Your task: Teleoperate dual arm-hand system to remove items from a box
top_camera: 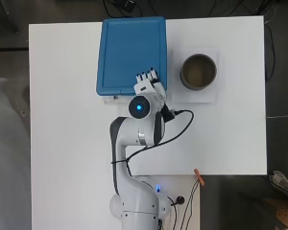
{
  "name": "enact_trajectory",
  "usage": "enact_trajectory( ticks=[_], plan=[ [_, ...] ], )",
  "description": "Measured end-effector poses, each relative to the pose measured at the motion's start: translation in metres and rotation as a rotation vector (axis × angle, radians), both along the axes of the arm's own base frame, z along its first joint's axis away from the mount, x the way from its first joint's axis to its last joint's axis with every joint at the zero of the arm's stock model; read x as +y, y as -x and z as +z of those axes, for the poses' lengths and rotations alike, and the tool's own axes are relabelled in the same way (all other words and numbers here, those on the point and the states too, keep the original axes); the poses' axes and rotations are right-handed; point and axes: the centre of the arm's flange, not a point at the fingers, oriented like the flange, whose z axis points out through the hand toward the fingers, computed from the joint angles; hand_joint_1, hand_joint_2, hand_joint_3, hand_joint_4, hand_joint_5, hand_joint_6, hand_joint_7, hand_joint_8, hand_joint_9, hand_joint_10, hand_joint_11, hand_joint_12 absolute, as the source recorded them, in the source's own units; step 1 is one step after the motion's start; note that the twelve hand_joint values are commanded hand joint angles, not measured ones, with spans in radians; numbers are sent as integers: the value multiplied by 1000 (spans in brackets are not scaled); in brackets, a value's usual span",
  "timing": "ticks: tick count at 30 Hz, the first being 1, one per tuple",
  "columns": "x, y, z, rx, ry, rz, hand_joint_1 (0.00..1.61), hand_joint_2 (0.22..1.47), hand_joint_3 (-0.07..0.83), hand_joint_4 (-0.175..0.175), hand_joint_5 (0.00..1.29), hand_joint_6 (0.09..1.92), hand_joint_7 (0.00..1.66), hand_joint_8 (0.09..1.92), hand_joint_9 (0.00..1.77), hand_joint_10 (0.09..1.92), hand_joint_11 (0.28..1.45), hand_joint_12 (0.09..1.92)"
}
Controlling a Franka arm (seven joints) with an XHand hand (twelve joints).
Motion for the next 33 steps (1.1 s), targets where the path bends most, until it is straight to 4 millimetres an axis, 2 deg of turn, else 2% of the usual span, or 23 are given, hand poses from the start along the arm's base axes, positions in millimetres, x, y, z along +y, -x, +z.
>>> enact_trajectory(
  ticks=[2, 3, 5, 6, 8, 9, 11, 12, 13, 15, 17, 20, 23, 25, 28, 29, 30, 33],
  plan=[
    [1, -11, 10, -29, 42, 28, 1291, 1268, -2, -60, 573, 1575, 623, 1415, 820, 1408, 576, 1160],
    [1, -23, 13, -39, 64, 47, 1296, 1259, -2, -57, 593, 1547, 633, 1395, 836, 1391, 577, 1168],
    [2, -56, 20, -64, 78, 84, 1301, 1246, -1, -52, 633, 1453, 657, 1373, 843, 1428, 582, 1217],
    [4, -74, 22, -79, 77, 99, 1245, 1250, 0, -43, 669, 1368, 689, 1430, 821, 1448, 568, 1227],
    [17, -115, 30, -100, 43, 163, 1285, 1238, -1, -75, 697, 1239, 693, 1439, 829, 1496, 551, 1142],
    [25, -128, 36, -109, 13, 207, 1301, 1233, -1, -79, 700, 1222, 697, 1424, 838, 1491, 554, 1090],
    [43, -147, 48, -123, -69, 316, 641, 927, -29, -32, 246, 493, 283, 584, 403, 683, 439, 478],
    [51, -154, 46, -112, -111, 368, 386, 823, -21, -27, 125, 256, 198, 308, 313, 403, 433, 266],
    [59, -160, 38, -77, -150, 415, 238, 777, -12, -22, 82, 127, 174, 155, 295, 228, 443, 139],
    [67, -170, 21, 15, -186, 443, 128, 754, 0, -14, 59, 87, 154, 87, 292, 87, 453, 87],
    [66, -171, 11, 75, -189, 378, 157, 788, 8, -8, 65, 87, 161, 87, 302, 87, 458, 87],
    [52, -162, -10, 118, -193, 170, 235, 875, 8, -5, 208, 87, 298, 87, 400, 87, 492, 87],
    [31, -140, -62, 199, -192, 4, 261, 918, 6, -25, 275, 87, 385, 87, 457, 87, 506, 87],
    [19, -126, -91, 261, -181, -26, 274, 928, 5, -29, 293, 87, 407, 87, 469, 87, 507, 87],
    [9, -124, -112, 305, -157, -52, 329, 900, -8, -29, 290, 87, 401, 87, 454, 87, 495, 87],
    [7, -125, -121, 324, -143, -53, 362, 889, -11, -30, 260, 87, 346, 87, 411, 87, 474, 87],
    [7, -125, -129, 353, -134, -46, 415, 884, -12, -31, 233, 87, 298, 87, 384, 87, 464, 87],
    [11, -134, -137, 415, -177, -9, 652, 936, 5, -22, 297, 87, 337, 87, 429, 87, 468, 87]
  ],
)
